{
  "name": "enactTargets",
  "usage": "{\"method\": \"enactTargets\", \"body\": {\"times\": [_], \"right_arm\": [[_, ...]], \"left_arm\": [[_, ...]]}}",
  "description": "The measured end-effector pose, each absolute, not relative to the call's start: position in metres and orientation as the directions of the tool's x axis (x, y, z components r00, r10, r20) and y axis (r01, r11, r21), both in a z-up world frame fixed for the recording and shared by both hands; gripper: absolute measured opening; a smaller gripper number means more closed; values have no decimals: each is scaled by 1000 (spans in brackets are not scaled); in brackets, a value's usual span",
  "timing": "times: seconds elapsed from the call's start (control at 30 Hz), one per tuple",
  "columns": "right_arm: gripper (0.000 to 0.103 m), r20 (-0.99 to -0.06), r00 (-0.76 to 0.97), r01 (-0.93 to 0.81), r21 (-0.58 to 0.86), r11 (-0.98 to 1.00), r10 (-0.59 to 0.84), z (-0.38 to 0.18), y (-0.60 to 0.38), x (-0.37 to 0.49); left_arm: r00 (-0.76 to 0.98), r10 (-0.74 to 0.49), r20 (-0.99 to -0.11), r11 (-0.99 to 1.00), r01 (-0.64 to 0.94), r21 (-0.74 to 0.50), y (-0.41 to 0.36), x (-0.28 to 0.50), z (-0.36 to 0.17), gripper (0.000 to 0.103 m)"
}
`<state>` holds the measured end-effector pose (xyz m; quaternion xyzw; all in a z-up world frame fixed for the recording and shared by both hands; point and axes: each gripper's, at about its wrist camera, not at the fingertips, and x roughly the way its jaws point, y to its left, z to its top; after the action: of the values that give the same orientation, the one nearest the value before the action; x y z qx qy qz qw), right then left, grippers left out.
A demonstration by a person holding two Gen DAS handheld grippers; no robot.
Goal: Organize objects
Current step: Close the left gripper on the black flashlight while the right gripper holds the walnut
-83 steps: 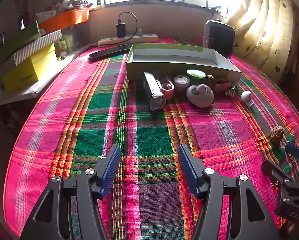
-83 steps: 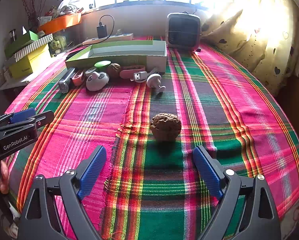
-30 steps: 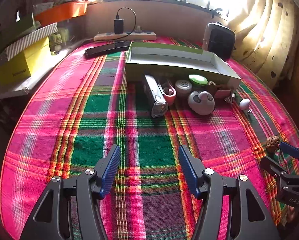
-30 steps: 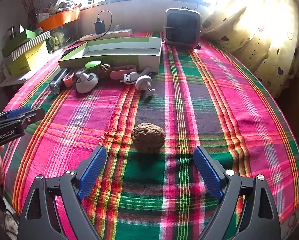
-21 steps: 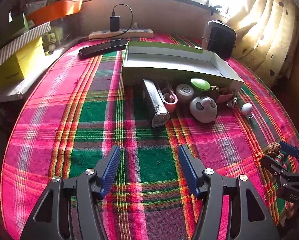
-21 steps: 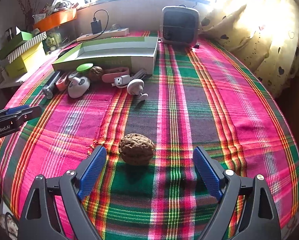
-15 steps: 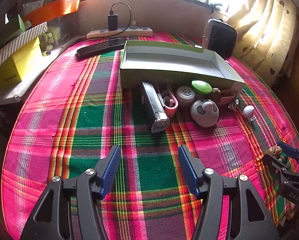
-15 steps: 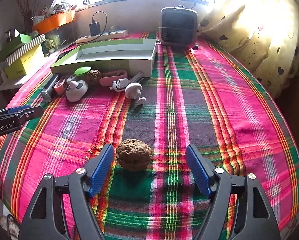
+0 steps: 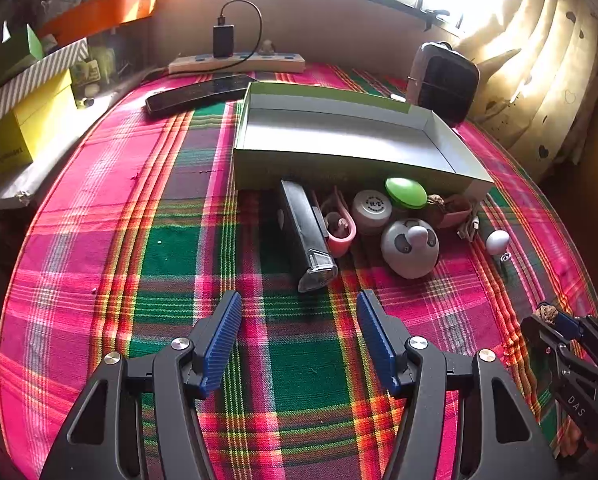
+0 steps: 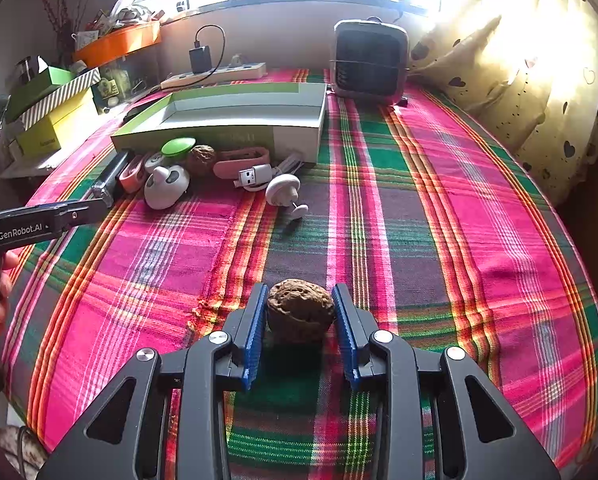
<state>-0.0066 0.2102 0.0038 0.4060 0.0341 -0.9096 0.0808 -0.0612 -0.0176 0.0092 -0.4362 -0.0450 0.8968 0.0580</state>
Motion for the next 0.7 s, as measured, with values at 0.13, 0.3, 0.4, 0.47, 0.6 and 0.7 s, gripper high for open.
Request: {"method": "enactTargets", "body": {"times": [0.13,0.3,0.4,0.47,0.6,0.7], "right_arm": [[34,-747,-652,185,9,-983,-129,4,207,-15],[34,-744,-651,213,11,-977,-150,6,201,-22],[34,-743,-650,219,13,-976,-156,6,200,-25],[34,-746,-647,224,15,-975,-160,6,200,-27],[34,-751,-637,245,18,-969,-175,5,196,-30],[34,-754,-630,259,23,-966,-187,4,194,-33]], "left_arm": [[-606,147,-782,-989,-71,-130,-14,-68,9,58],[-608,130,-784,-991,-62,-116,-14,-79,9,58],[-605,103,-790,-994,-41,-99,-18,-82,8,58],[-604,102,-791,-994,-39,-99,-21,-83,8,58],[-601,74,-796,-997,-26,-73,-27,-86,8,58],[-603,67,-795,-998,-23,-67,-34,-88,7,58]]}}
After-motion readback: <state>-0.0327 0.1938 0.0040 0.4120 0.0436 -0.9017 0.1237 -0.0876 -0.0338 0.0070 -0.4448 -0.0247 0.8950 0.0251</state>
